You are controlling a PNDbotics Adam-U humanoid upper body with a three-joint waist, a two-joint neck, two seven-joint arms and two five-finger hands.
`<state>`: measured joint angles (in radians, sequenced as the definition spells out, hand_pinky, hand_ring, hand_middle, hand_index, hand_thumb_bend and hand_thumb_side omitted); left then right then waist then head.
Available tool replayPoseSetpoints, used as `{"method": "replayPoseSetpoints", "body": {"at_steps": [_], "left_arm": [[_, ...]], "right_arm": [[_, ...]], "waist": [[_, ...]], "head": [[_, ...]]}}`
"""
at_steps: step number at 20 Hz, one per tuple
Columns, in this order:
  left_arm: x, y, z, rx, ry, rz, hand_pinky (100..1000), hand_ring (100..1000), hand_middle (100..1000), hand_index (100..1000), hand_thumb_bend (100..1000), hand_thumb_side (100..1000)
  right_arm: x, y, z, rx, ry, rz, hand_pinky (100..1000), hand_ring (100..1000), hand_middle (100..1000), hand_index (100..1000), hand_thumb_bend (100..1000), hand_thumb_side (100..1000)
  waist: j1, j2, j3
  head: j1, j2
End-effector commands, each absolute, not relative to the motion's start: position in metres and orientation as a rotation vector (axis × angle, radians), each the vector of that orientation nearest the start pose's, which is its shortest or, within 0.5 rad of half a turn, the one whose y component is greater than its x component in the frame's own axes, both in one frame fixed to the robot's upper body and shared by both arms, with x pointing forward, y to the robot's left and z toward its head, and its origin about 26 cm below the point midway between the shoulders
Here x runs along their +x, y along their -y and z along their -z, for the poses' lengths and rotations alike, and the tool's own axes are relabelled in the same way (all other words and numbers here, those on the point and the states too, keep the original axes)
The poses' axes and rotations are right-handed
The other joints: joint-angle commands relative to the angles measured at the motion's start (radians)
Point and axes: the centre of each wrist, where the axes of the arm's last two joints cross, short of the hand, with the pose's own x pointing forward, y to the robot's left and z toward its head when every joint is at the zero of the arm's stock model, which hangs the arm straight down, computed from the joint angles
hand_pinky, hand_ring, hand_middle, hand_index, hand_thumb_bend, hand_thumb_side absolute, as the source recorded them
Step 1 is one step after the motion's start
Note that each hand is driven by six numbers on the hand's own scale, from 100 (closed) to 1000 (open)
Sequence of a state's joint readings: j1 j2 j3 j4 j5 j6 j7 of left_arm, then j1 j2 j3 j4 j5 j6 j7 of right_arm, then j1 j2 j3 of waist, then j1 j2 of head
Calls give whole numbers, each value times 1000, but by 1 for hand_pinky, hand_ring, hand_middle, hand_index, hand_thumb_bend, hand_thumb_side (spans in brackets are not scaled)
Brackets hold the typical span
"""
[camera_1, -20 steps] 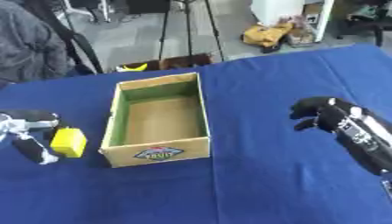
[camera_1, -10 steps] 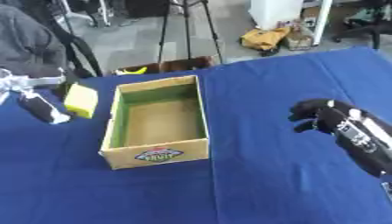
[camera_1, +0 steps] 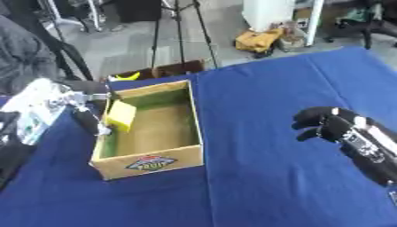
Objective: Pick up objects on the table and place them in the box.
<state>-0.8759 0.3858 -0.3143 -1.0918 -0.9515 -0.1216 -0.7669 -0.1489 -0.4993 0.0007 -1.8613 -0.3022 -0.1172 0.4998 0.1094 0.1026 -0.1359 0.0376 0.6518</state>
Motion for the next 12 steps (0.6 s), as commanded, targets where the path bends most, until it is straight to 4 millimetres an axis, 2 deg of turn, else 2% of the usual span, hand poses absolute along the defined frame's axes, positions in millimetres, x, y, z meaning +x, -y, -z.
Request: {"method": "replayPoseSetpoints", "body": {"at_steps": [1,3,4,5,6,7,8,9,10,12], "left_arm": [[462,-210,-181,696,1044,1877,661,594,569,728,100,262],[462,-208,-176,692,1038,1883,661,597,577,737,100,266],[462,-208,-174,696,1035,1887,662,603,589,752,178,280],[462,-207,-172,701,1032,1891,663,604,591,754,206,284],[462,-207,-171,704,1031,1895,672,619,614,776,533,374],[462,-207,-171,707,1026,1904,676,624,622,784,622,405],[462,-208,-171,712,1021,1914,682,633,638,799,844,458],[461,-208,-172,718,1016,1923,683,635,641,802,871,464],[461,-208,-173,729,1009,1929,692,648,656,816,999,495],[461,-210,-175,748,1000,1935,707,669,678,835,1000,545]], "right_arm": [[298,318,-156,262,1973,-850,709,786,757,828,100,773],[298,318,-156,264,1973,-852,709,786,757,828,100,784],[298,318,-156,264,1973,-853,709,786,757,828,100,784],[298,318,-156,264,1973,-853,709,786,757,828,100,784],[298,318,-156,263,1973,-854,709,786,757,828,100,784],[298,318,-156,263,1974,-853,709,786,757,828,100,784],[298,318,-157,262,1974,-853,709,786,757,828,100,784],[298,318,-157,262,1975,-853,709,786,757,828,100,784],[298,318,-156,262,1974,-853,709,786,757,828,100,783],[298,318,-156,264,1974,-853,709,786,757,828,100,783]], "waist": [[-4,-9,-3],[-3,-7,-5],[-3,-6,-6],[-3,-5,-6],[-3,-5,-6],[-3,-5,-6],[-3,-4,-5],[-3,-4,-5],[-3,-4,-4],[-3,-5,-3]], "head": [[8,-15],[8,-17],[7,-17],[6,-18],[6,-18],[6,-18],[6,-18],[6,-18],[6,-18],[6,-17]]}}
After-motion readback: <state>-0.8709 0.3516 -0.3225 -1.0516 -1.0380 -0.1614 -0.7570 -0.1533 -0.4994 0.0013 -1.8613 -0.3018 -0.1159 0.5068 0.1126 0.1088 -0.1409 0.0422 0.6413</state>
